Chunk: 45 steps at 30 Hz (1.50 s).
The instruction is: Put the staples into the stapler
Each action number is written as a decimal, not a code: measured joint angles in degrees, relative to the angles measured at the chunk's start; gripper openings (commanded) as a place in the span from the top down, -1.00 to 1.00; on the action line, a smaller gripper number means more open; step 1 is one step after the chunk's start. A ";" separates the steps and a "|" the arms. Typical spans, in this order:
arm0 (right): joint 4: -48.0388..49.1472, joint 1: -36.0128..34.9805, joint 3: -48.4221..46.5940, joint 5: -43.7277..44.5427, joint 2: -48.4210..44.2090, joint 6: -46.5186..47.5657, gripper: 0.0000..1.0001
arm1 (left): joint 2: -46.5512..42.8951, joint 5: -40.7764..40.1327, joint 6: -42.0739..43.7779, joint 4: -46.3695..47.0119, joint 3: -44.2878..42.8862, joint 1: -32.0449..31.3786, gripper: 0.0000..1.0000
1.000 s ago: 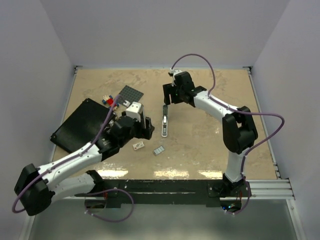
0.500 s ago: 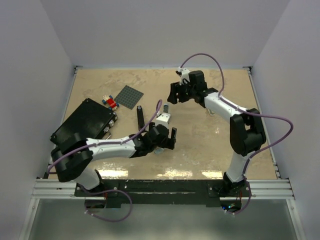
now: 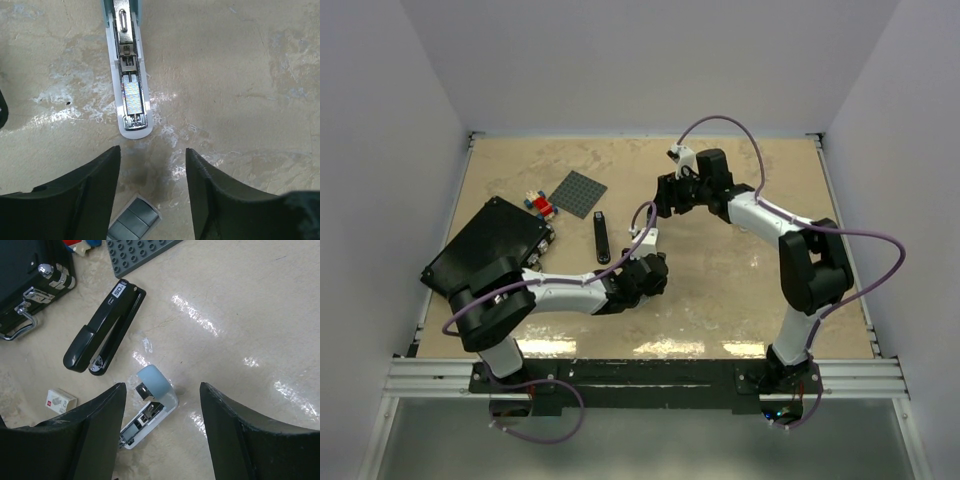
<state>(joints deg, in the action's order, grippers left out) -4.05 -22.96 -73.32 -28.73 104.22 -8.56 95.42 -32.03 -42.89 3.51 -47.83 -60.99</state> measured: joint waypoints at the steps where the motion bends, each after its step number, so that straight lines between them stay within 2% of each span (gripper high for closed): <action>1: 0.26 0.00 0.35 -0.48 0.00 0.00 -0.29 | 0.59 0.02 0.22 0.55 0.00 0.24 0.00; 3: 0.55 0.00 0.83 -1.05 0.02 -0.02 -0.28 | 1.75 0.22 0.50 1.55 0.09 0.68 0.10; 5: 0.92 0.00 1.44 -1.49 0.02 -0.04 -0.26 | 2.62 0.31 1.03 2.71 0.39 1.38 0.32; 12: 1.57 0.00 2.10 -2.97 0.17 -0.26 -0.18 | 3.37 1.25 4.24 7.30 2.99 3.34 0.60; 13: 1.73 0.00 2.10 -3.32 0.31 -0.31 -0.17 | 3.34 1.51 4.70 8.09 3.37 3.52 0.71; 15: 2.23 0.00 2.10 -4.07 0.63 -0.37 -0.13 | 3.32 2.03 5.95 9.97 4.33 3.72 0.81; 20: 3.04 0.00 2.10 -6.14 1.42 -0.46 -0.02 | 3.23 3.32 8.55 12.76 6.12 4.24 0.88; 23: 3.34 0.00 2.10 -7.54 1.53 -0.48 -0.02 | 2.97 3.96 9.73 13.81 6.75 4.72 0.86; 26: 3.82 -0.02 2.10 -8.22 1.53 -0.50 -0.04 | 2.69 4.48 10.27 14.49 7.32 5.11 0.55; 27: 3.89 -0.02 2.10 -8.17 1.53 -0.61 -0.05 | 2.45 4.72 10.38 14.62 7.50 5.11 0.33; 29: 4.33 0.00 2.10 -7.93 1.53 -0.94 -0.07 | 2.08 5.05 10.36 14.82 7.72 5.16 0.11; 30: 4.72 0.00 2.19 -7.80 1.53 -1.16 -0.08 | 1.81 5.29 9.97 14.91 7.82 5.16 -0.06; 34: 5.57 0.00 2.71 -6.32 1.51 -1.84 -0.11 | 1.31 5.73 8.83 15.54 7.93 5.16 -0.35; 39: 5.68 0.00 2.95 -4.37 1.46 -1.99 -0.11 | 1.31 5.90 7.78 15.69 7.82 5.16 -0.40; 45: 5.86 0.00 2.95 -3.78 1.14 -2.32 -0.11 | 3.78 4.90 6.88 15.32 4.24 5.16 0.05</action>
<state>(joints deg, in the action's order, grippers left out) 1.80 -22.96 -70.37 -32.51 105.36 -10.87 99.20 -27.14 -36.01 18.83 -43.59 -55.83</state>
